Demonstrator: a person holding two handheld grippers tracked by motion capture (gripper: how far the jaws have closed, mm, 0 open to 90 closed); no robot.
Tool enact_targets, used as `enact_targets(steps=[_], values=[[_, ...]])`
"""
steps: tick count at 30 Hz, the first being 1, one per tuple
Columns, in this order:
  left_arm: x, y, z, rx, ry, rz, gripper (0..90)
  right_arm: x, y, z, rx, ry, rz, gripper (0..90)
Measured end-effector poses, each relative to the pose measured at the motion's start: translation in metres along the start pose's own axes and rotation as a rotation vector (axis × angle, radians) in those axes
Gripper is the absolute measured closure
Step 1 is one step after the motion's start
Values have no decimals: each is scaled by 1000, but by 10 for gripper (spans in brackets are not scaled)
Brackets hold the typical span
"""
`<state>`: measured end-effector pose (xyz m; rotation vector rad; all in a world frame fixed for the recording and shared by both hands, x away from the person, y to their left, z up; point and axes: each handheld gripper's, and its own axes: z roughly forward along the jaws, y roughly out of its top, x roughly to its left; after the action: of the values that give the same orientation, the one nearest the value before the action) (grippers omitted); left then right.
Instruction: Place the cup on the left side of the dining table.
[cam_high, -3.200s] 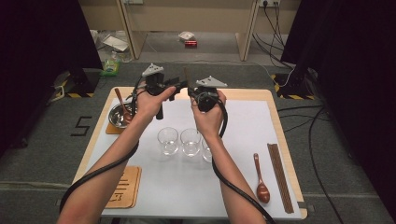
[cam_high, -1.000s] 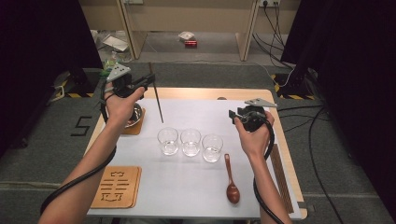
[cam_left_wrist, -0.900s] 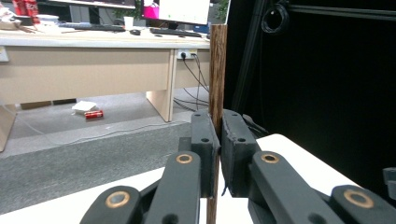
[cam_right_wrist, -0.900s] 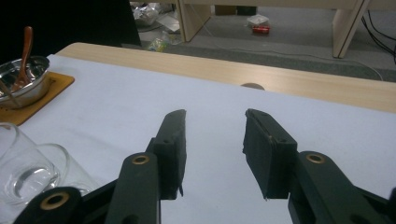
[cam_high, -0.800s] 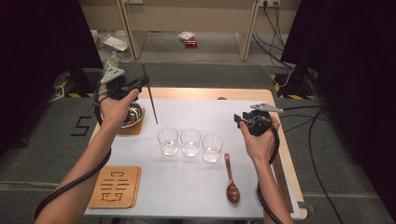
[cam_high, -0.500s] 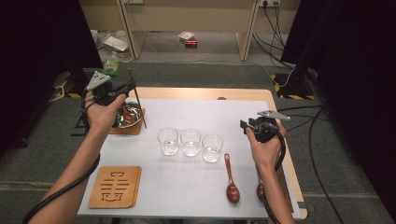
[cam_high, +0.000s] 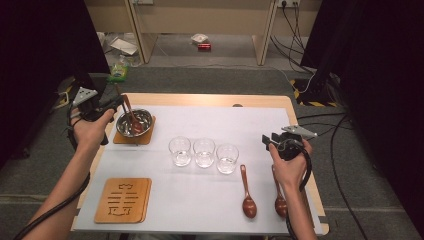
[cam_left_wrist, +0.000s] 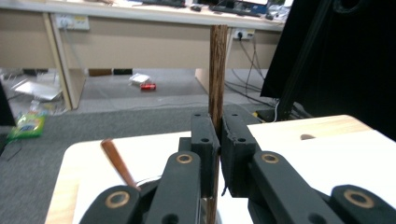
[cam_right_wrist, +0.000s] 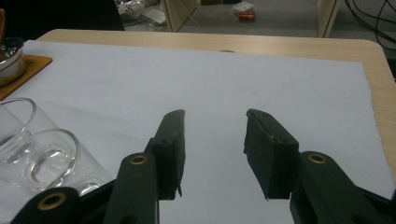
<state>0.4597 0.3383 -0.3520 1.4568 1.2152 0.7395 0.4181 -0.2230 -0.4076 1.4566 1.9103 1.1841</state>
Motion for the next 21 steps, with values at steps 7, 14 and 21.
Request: enact_targets(steps=[7, 14, 21], values=[[17, -8, 9, 43, 39, -38, 840, -2, -5, 0, 3, -1, 10, 581], [29, -7, 24, 62, 67, -102, 839, -5, -11, 1, 8, 0, 16, 581], [43, -13, 49, 111, 131, -181, 839, -8, -21, 3, 13, 3, 34, 580]])
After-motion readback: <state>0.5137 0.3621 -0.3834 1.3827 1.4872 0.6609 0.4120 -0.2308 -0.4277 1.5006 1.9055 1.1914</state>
